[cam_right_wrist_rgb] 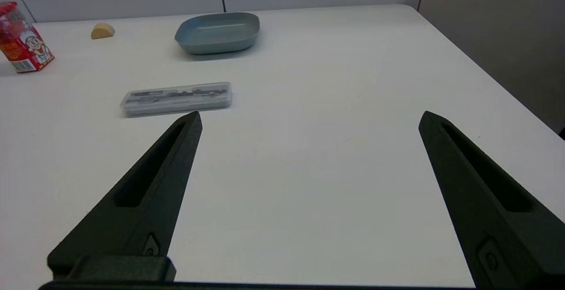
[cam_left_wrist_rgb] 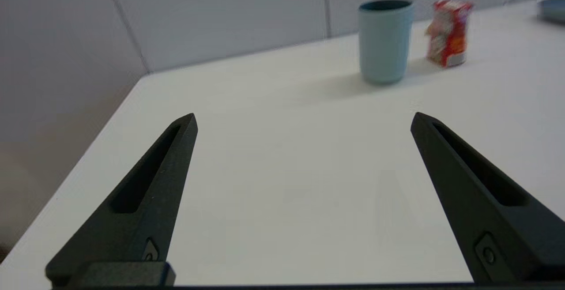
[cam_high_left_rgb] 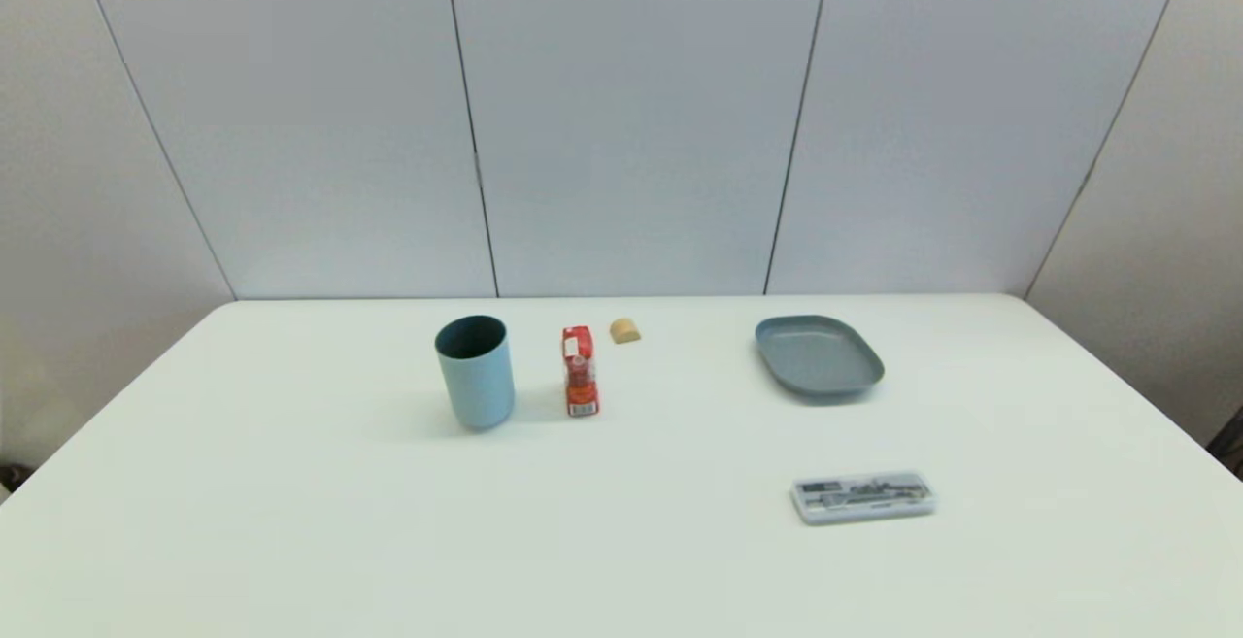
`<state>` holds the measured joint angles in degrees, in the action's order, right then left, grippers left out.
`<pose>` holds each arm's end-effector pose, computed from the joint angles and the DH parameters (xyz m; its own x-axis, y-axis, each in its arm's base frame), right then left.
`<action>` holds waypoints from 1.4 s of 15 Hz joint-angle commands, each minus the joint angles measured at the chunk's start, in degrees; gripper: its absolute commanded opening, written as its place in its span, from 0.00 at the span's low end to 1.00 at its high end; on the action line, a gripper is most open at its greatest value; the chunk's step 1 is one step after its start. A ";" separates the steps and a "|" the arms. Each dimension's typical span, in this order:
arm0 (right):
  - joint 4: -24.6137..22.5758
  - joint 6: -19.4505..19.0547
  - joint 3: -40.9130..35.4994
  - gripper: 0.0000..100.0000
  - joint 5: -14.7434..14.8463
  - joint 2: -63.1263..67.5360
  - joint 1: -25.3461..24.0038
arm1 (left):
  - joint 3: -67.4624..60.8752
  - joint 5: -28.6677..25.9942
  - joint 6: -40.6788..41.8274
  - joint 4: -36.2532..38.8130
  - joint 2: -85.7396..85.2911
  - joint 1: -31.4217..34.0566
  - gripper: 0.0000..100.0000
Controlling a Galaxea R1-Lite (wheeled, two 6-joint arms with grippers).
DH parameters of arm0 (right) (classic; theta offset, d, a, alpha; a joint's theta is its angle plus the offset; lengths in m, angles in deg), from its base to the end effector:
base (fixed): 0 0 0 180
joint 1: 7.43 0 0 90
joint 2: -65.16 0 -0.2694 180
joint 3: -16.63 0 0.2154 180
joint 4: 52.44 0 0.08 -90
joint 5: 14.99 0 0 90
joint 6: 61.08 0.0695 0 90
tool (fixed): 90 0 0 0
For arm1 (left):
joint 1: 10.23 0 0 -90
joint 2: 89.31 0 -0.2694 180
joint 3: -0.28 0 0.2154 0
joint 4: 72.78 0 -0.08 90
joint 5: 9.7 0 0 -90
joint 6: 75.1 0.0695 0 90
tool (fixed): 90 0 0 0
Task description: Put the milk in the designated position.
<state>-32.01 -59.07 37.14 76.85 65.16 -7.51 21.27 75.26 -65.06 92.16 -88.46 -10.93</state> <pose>0.0818 -0.0021 0.0757 0.9995 -0.0307 0.0014 0.0306 0.9989 0.0351 0.0814 -0.0071 0.0914 0.9911 -0.1000 0.0882 0.0827 0.9799 0.1813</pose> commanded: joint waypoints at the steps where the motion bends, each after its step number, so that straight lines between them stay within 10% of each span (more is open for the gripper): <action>1: -0.01 0.01 0.00 1.00 0.00 0.09 -0.01 | -0.58 2.57 -1.60 -5.10 -0.85 0.00 1.00; 21: -0.01 -0.08 0.00 1.00 0.00 0.09 -0.01 | -0.66 5.03 -11.97 -4.92 -0.85 0.00 1.00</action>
<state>-32.01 -59.07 37.14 76.82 65.16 -7.51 20.79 80.30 -76.99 87.23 -89.42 -10.93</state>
